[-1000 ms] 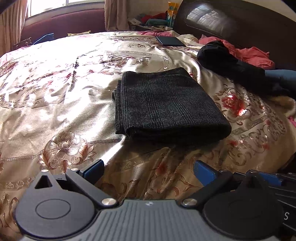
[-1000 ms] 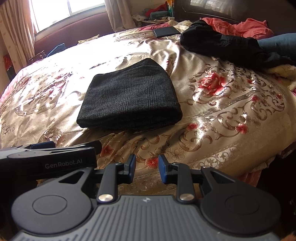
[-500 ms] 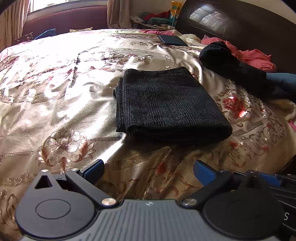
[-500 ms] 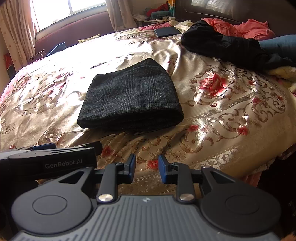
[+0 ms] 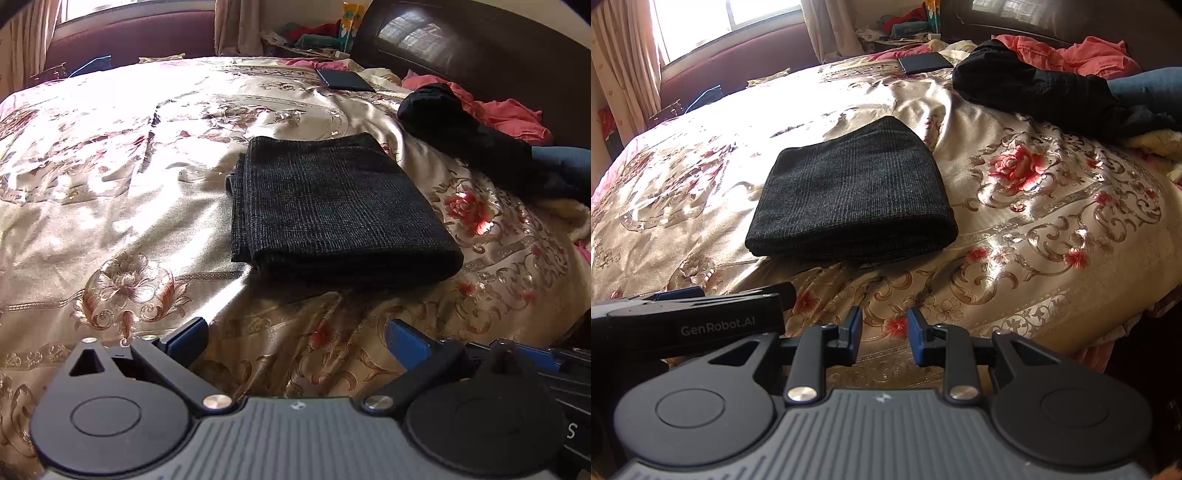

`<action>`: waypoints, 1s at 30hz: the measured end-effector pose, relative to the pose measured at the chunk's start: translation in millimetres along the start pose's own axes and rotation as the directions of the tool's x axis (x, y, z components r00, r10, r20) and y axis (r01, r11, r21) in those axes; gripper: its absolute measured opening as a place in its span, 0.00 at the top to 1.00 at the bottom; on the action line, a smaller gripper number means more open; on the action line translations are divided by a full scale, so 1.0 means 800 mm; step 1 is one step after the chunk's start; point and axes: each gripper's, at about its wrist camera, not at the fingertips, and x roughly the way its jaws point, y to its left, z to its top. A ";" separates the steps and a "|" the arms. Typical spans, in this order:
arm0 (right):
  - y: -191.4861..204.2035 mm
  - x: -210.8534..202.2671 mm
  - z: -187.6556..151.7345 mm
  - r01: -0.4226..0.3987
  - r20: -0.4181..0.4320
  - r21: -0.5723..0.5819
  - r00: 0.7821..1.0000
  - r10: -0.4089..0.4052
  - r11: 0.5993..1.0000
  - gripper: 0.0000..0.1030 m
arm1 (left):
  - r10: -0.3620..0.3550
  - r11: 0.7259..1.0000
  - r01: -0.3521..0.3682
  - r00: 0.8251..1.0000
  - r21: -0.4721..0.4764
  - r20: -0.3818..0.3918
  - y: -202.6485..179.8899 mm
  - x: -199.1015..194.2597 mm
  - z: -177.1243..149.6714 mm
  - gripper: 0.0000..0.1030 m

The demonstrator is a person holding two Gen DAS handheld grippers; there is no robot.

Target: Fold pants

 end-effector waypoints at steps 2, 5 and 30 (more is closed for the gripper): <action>0.001 0.000 0.000 0.000 0.001 -0.001 1.000 0.000 1.000 0.73 | -0.001 1.000 0.001 1.000 -0.003 0.001 0.000 0.000 0.000 0.00; 0.002 0.000 0.000 0.000 0.001 -0.002 1.000 0.000 1.000 0.73 | -0.002 1.000 0.002 1.000 -0.006 0.000 0.001 0.000 0.000 0.00; 0.002 0.000 0.000 -0.001 0.000 0.000 1.000 0.001 1.000 0.73 | 0.001 1.000 0.000 1.000 -0.011 0.006 0.002 0.000 -0.001 0.00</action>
